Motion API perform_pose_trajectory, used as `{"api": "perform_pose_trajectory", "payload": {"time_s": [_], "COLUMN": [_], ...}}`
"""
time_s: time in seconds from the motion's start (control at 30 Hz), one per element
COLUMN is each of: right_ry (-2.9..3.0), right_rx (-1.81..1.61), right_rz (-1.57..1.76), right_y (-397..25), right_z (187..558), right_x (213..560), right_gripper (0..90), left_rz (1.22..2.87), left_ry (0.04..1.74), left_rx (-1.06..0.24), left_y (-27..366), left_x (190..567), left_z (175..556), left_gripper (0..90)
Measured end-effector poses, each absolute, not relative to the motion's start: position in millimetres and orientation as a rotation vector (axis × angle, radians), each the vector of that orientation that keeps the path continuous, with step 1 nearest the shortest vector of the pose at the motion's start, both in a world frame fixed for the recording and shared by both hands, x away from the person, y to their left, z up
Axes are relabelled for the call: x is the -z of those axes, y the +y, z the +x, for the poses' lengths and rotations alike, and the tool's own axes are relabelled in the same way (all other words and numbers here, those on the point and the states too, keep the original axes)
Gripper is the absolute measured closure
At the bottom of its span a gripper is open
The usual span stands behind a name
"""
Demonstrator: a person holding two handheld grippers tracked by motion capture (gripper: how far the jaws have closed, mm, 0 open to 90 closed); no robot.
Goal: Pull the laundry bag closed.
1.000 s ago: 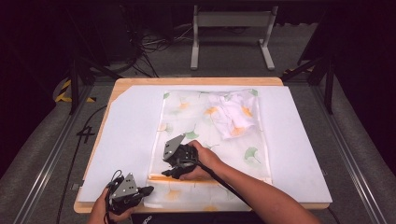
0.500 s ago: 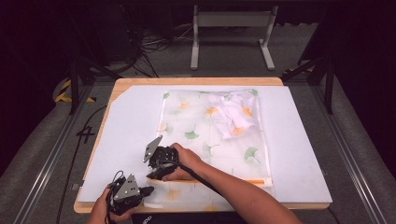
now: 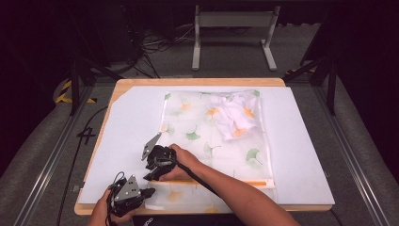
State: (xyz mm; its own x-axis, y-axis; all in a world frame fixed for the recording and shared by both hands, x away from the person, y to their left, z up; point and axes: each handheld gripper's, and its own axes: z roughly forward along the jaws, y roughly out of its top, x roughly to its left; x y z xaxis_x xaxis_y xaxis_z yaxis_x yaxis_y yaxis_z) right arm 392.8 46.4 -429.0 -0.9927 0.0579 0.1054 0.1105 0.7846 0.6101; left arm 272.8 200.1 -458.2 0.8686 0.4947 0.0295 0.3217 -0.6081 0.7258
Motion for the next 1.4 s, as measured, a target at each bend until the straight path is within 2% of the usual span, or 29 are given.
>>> {"api": "perform_pose_trajectory", "payload": {"time_s": [0.13, 0.17, 0.4, 0.43, 0.67, 0.83, 0.93, 1.1, 1.13, 1.17, 1.2, 1.27, 1.33, 1.4], "right_ry": [-2.862, -2.839, -2.818, -2.815, -2.793, -2.758, -2.735, -2.743, -2.775, -2.775, -2.782, -2.793, -2.771, -2.781], "right_rx": [0.992, 0.996, 1.019, 1.047, 1.085, 1.094, 1.089, 1.093, 1.076, 1.076, 1.083, 1.082, 1.08, 1.044], "right_rz": [-0.163, -0.159, -0.193, -0.235, -0.248, -0.234, -0.235, -0.226, -0.21, -0.21, -0.209, -0.222, -0.205, -0.182], "right_y": [46.3, 44.5, 41.4, 39.9, 30.6, 23.4, 22.2, 20.3, 20.8, 20.8, 22.7, 24.7, 26.2, 27.5], "right_z": [393.8, 393.4, 393.1, 393.0, 397.1, 394.8, 393.5, 391.1, 390.6, 390.6, 391.3, 392.4, 393.9, 393.2], "right_x": [432.4, 433.5, 433.6, 433.2, 431.1, 431.0, 432.9, 431.0, 430.0, 430.0, 430.8, 431.7, 434.2, 437.3], "right_gripper": [63.9, 70.4, 75.9, 81.4, 89.6, 90.0, 82.5, 80.3, 74.8, 74.8, 66.3, 64.1, 64.2, 71.1], "left_rz": [2.268, 2.268, 2.271, 2.269, 2.264, 2.265, 2.266, 2.264, 2.263, 2.264, 2.267, 2.267, 2.268, 2.268], "left_ry": [0.585, 0.586, 0.589, 0.589, 0.59, 0.591, 0.594, 0.594, 0.596, 0.595, 0.593, 0.593, 0.59, 0.587], "left_rx": [-0.292, -0.29, -0.289, -0.285, -0.277, -0.277, -0.277, -0.275, -0.274, -0.276, -0.279, -0.279, -0.28, -0.283], "left_y": [200.2, 200.3, 200.2, 200.4, 200.9, 200.8, 200.6, 200.7, 200.9, 200.8, 200.5, 200.5, 200.4, 200.5], "left_x": [458.5, 458.5, 458.3, 458.3, 458.7, 458.6, 458.5, 458.7, 458.8, 458.7, 458.5, 458.5, 458.6, 458.7], "left_z": [273.1, 273.2, 273.3, 273.5, 274.0, 274.1, 274.0, 274.1, 274.3, 274.3, 274.0, 274.0, 273.9, 273.9], "left_gripper": [90.0, 90.0, 90.0, 90.0, 90.0, 90.0, 90.0, 90.0, 90.0, 90.0, 90.0, 90.0, 90.0, 90.0]}}
